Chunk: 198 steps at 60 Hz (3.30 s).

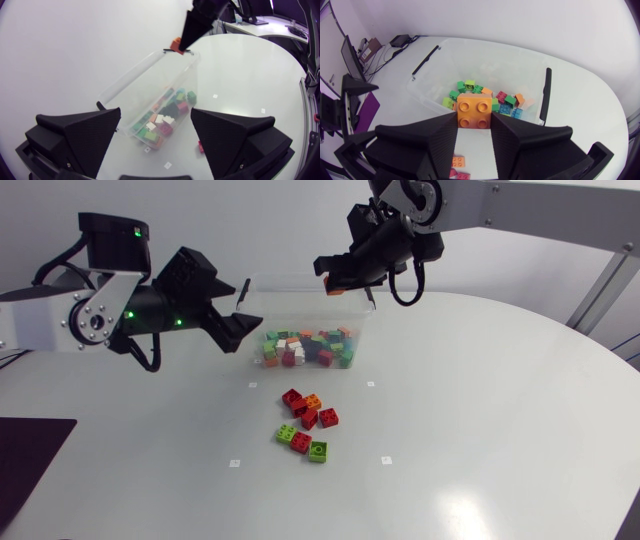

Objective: Place the duplo bricks in the container

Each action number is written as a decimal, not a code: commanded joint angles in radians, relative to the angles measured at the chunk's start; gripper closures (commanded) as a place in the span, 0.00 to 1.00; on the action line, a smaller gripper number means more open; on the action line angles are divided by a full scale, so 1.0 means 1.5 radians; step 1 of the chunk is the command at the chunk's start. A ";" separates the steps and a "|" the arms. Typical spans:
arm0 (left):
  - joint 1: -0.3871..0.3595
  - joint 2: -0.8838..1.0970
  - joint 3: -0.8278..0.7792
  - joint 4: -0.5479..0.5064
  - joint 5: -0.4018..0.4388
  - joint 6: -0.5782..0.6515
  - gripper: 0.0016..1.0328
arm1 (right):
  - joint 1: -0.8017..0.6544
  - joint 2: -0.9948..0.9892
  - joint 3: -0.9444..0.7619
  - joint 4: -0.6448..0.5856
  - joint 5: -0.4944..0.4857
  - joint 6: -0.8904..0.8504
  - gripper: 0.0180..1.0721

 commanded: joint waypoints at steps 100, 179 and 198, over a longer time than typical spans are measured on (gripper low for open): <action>-0.112 0.250 -0.044 -0.177 0.102 0.408 0.16 | 0.053 -0.198 -0.410 0.069 0.030 -0.039 0.05; -0.028 0.017 -0.079 -0.284 0.105 0.412 0.75 | 0.153 0.079 -0.308 0.040 0.165 -0.014 0.29; -0.013 -0.001 -0.031 -0.262 0.116 0.337 0.74 | 0.161 0.087 -0.313 0.039 0.167 -0.012 0.62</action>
